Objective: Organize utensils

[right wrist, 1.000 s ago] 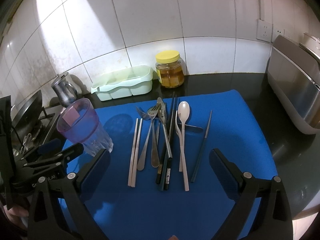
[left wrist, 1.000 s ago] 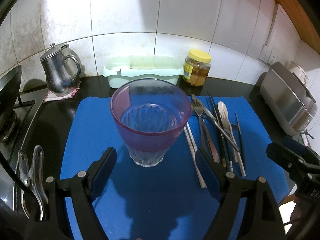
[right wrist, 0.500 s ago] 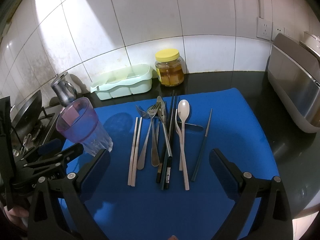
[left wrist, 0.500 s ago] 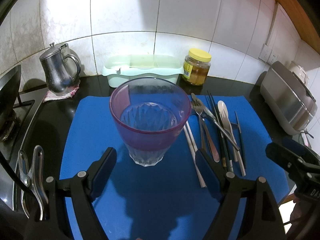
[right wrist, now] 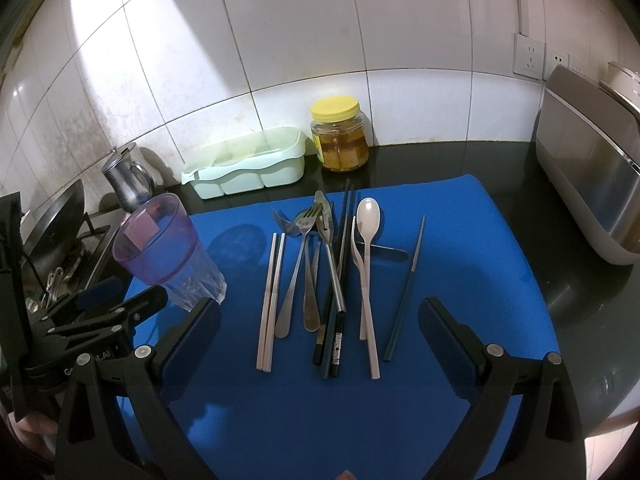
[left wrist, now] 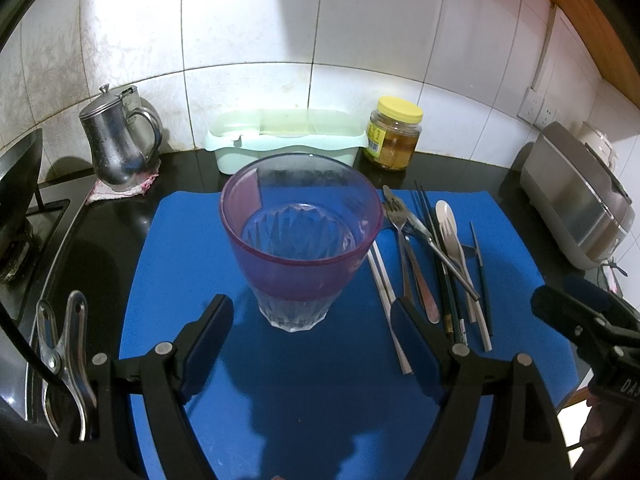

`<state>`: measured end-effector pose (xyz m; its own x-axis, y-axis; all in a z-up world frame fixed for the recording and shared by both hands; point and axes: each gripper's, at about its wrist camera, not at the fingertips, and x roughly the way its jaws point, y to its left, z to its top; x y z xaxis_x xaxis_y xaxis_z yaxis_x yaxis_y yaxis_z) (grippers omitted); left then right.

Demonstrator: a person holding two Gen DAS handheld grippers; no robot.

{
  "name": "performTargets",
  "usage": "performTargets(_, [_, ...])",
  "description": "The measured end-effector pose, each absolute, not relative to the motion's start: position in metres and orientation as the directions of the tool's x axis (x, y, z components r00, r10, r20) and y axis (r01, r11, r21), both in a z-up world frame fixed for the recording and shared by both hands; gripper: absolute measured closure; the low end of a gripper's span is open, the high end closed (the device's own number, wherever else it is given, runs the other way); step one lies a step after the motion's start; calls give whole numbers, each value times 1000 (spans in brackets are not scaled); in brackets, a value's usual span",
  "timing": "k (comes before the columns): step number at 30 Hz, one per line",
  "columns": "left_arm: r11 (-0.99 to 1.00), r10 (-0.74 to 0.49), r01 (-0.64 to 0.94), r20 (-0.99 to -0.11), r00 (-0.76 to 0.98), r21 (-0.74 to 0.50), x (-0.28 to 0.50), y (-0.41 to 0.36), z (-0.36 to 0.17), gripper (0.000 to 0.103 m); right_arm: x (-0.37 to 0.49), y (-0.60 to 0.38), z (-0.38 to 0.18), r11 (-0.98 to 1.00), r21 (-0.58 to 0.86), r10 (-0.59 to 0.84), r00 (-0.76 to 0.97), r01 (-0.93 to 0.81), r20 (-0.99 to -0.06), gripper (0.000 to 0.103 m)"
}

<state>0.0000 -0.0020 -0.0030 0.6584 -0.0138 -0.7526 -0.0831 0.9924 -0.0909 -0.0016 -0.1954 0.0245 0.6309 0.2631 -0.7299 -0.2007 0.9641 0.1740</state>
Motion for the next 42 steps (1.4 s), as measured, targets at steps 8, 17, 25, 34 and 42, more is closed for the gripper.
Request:
performTargets(8, [992,-10,-87,-754,657,-90,-3,0,-9,18,-2,-194,23,963,174,265,626,-204,-734,2])
performTargets(17, [992,-15,-84,-758,652,-92,-3,5,-13,18,2,-192,21,963,174,266,613,-206,-744,2])
performTargets(25, [993,-9,-84,-761,649,-84,-2,3,-16,18,3,-192,20,963,174,265,607,-206,-749,2])
performTargets(34, [993,-5,-86,-764,646,-80,1,5,-19,18,5,-191,18,963,175,264,600,-203,-756,2])
performTargets(42, [993,-5,-86,-766,643,-78,2,3,-19,18,6,-191,18,964,174,262,599,-202,-757,2])
